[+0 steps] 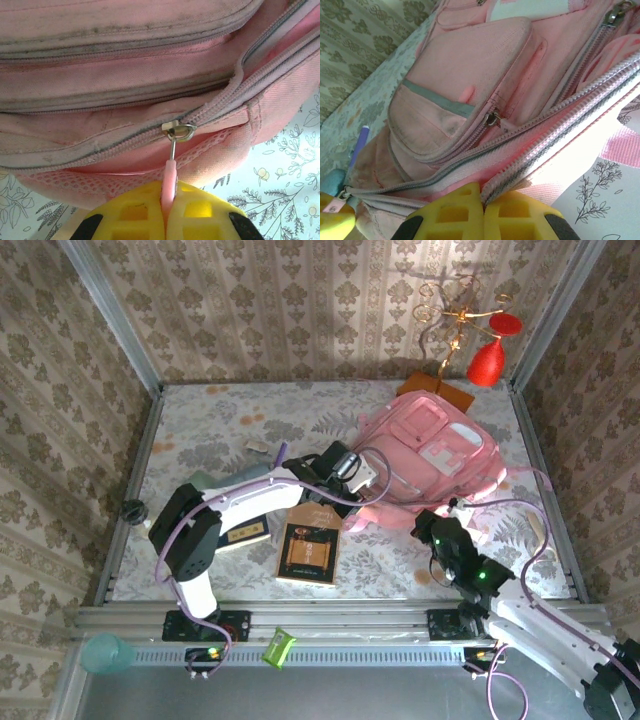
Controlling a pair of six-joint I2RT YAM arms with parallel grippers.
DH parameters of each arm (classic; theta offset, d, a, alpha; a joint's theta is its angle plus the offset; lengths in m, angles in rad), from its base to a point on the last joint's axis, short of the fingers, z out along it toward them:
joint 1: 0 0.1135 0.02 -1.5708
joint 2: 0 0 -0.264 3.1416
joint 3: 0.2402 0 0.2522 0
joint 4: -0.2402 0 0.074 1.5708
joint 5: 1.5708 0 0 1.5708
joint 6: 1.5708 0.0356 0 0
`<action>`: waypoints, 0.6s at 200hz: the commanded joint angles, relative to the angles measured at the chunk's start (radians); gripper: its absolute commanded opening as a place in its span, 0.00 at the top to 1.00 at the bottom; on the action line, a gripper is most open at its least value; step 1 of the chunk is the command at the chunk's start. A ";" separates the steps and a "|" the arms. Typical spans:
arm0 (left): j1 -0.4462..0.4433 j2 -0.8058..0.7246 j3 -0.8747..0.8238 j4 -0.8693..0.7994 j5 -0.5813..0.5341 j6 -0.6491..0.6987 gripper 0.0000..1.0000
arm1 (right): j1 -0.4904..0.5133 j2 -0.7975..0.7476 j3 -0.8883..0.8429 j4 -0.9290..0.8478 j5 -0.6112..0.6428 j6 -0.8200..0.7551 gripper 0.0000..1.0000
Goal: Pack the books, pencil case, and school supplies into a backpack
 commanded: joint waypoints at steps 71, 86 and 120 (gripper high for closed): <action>-0.100 0.100 0.138 0.016 0.319 -0.018 1.00 | 0.007 0.134 -0.042 0.200 0.032 -0.013 1.00; -0.088 0.088 0.129 0.016 0.306 -0.017 1.00 | 0.017 0.136 -0.040 0.194 0.039 -0.019 1.00; -0.032 0.034 0.067 -0.002 0.245 0.012 1.00 | 0.016 0.082 -0.029 0.093 0.030 -0.102 0.88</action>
